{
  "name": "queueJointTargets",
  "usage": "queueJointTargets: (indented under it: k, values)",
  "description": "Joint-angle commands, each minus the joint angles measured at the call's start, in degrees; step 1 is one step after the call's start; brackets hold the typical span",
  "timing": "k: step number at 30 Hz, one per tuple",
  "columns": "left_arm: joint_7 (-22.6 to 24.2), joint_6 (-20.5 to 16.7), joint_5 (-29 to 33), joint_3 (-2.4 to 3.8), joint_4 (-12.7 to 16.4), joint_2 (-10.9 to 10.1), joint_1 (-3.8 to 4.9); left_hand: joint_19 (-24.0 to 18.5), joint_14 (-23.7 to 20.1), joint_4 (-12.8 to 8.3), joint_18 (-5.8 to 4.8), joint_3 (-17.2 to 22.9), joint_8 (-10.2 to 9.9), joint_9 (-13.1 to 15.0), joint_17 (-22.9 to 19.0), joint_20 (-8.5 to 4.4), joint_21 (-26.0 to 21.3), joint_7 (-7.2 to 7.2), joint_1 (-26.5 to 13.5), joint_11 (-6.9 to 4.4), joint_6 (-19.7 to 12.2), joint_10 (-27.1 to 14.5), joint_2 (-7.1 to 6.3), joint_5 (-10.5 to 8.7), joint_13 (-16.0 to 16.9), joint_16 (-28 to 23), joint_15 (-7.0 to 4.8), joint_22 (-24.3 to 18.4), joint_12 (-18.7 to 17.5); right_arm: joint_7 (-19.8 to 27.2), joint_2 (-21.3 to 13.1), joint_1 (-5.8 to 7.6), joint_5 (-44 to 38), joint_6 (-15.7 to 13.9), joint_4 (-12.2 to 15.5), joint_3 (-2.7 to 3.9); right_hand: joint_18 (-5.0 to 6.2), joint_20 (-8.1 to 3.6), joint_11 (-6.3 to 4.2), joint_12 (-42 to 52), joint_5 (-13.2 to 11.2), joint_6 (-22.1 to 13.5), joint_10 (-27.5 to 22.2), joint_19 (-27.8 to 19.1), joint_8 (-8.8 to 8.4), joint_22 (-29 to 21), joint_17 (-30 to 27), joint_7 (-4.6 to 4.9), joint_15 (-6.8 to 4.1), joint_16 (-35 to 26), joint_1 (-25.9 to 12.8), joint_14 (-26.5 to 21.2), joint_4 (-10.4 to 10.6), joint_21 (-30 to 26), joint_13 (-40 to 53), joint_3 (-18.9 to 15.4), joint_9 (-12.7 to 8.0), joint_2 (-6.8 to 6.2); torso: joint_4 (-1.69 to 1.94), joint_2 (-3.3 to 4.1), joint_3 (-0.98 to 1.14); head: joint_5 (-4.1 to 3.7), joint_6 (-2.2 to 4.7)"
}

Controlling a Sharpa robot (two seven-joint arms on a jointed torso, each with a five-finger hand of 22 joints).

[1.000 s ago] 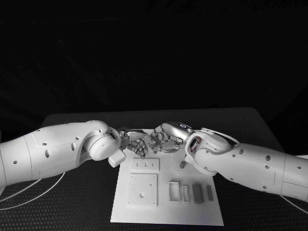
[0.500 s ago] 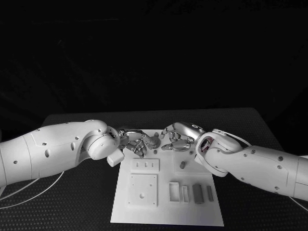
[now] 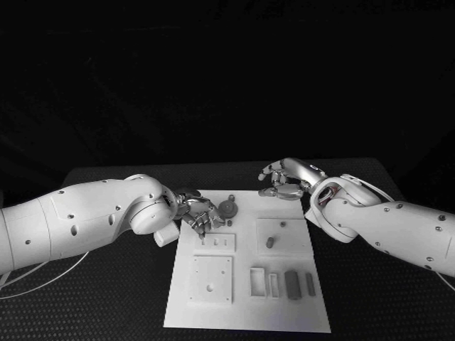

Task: Assemble the parts on the task board

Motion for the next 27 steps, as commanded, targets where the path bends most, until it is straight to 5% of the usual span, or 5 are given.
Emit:
queueJointTargets:
  k: [1, 6, 13, 20, 27]
  values:
    - [-5.29, 0.31, -7.61, 0.05, 0.2, 0.3, 0.07, 0.95, 0.72, 0.11, -0.32, -0.45, -0.25, 5.44, -0.31, -0.58, 0.73, -2.37, 1.32, -1.45, 3.55, 1.05, 1.37, -0.31, 0.89, 1.02, -0.61, 1.36, 1.33, 1.32, -0.11, 0.35, 2.23, -1.23, -0.86, 0.92, 1.11, 0.25, 0.11, 0.13, -0.04, -1.7, -0.3, -0.19, -0.24, 0.57, 0.02, 1.55, 0.34, 0.06, 0.69, -0.18, -0.04, -0.18, -0.09, -0.43, -0.06, 0.03, -0.01, 0.04, 0.09, -0.03, -0.15]
    - [-6.81, 0.27, -10.19, 0.05, -0.04, 0.87, 0.08, 1.09, 0.9, 0.07, -0.43, -0.44, -0.27, 5.9, -0.62, -0.83, 1.01, -2.48, 1.34, -1.61, 3.68, 1.12, 1.29, -0.29, 1.24, 1.44, -0.78, 1.39, 1.85, 1.55, -0.17, 1.15, 2.86, -1.15, -1.79, 2.3, 1.11, 0.25, 0.1, 0.18, -0.04, -1.67, -0.26, -0.16, -0.22, 0.58, 0.02, 1.54, 0.33, 0.1, 0.83, -0.16, -0.09, -0.16, -0.12, -0.43, -0.07, 0.14, 0.09, 0.05, 0.09, 0.02, -0.47]
    - [-7.81, 1.53, -13.78, 0.01, -0.98, 2.39, 0.06, 2.53, 1.61, 0.22, -0.81, -0.01, -0.66, 8.42, -1.04, -2.25, 3.85, -2.85, 1.4, -2.31, 3.63, 1.12, 1.27, -0.3, 4.19, 5.54, -2.24, 1.52, 6.3, 1.72, -0.13, 2.39, 3.78, -1.02, -2.68, 2.83, 1.11, 0.24, 0.09, 0.22, -0.04, -1.67, -0.24, -0.15, -0.21, 0.59, 0.01, 1.54, 0.32, 0.14, 1.06, -0.14, -0.19, -0.13, -0.16, -0.43, -0.09, 0.24, 0.13, 0.08, 0.01, -0.02, -0.93]
    - [-8.06, 2.2, -13.85, -0.12, -2.33, 3.81, -0.11, 8.74, 5.98, 0.31, -0.27, 1.63, -1.92, 10.5, 0.55, -5.94, 13.8, -3.38, 1.21, -3.01, 3.87, 1.93, 0.92, -0.52, 8.17, 15.22, -6.79, 1.67, 12.33, 1.8, 0.03, 2.53, 3.85, -0.63, -2.78, 3.0, 1.11, 0.23, 0.08, 0.27, -0.04, -1.67, -0.24, -0.18, -0.21, 0.61, -0.01, 1.53, 0.32, 0.17, 1.47, -0.16, -0.36, -0.12, -0.23, -0.43, -0.13, 0.38, 0.04, 0.04, -0.03, 0.0, -1.26]
    - [-9.44, 1.85, -15.33, -0.23, -3.32, 4.82, -0.35, 10.22, 7.6, 0.25, -0.15, 2.32, -2.6, 12.06, 0.93, -8.03, 21.1, -4.0, 0.73, -3.82, 4.39, 2.65, 1.08, -0.36, 11.32, 19.41, -8.41, 1.64, 16.37, 1.75, 0.07, 2.53, 3.84, -0.35, -2.72, 3.04, 1.11, 0.23, 0.08, 0.29, -0.04, -1.68, -0.25, -0.2, -0.22, 0.62, -0.02, 1.53, 0.32, 0.19, 1.68, -0.17, -0.41, -0.11, -0.27, -0.44, -0.15, 0.47, 0.11, -0.01, -0.07, -0.18, -1.69]
